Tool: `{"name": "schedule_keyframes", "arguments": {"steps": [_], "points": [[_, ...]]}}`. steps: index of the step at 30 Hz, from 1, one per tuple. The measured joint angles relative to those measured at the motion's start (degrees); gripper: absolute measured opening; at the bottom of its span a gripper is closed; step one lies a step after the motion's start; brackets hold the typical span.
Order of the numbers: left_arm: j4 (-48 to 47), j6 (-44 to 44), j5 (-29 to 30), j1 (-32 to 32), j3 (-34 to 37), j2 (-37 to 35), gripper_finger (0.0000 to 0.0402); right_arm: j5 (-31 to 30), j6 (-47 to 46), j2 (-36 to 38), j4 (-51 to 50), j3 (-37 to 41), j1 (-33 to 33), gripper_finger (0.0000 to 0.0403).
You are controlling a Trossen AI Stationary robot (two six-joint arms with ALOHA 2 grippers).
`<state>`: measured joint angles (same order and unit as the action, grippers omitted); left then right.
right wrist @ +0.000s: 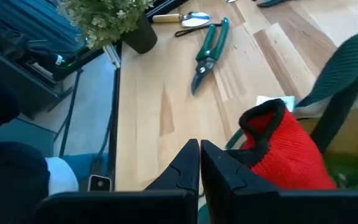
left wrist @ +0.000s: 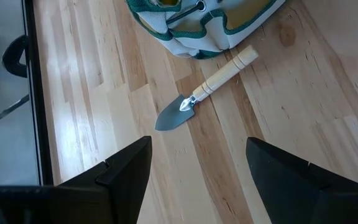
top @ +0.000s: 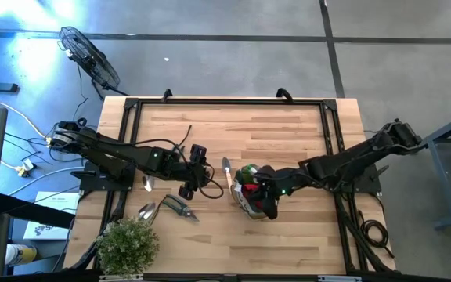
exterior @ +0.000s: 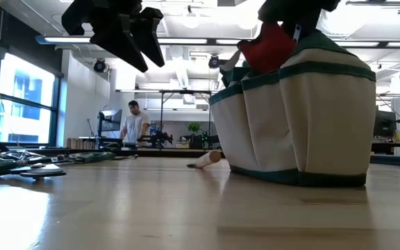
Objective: Pick & Place Garden tools in Gardening bag
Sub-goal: Put the red gloves into the green gardening bag
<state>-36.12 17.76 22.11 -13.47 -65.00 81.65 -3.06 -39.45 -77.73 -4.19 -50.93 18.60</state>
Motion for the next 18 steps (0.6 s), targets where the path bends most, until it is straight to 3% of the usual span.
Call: {"name": "schedule_keyframes", "arguments": {"steps": [11,18], "points": [[0.0,0.0,0.0,0.0,0.0,0.0,0.0253,-6.1,-4.9,0.0,-9.2,-0.2,0.2,0.0004],[0.0,0.0,0.0,0.0,0.0,0.0,0.0253,-5.9,-6.9,0.0,-10.9,-0.2,0.7,0.0004]]}}
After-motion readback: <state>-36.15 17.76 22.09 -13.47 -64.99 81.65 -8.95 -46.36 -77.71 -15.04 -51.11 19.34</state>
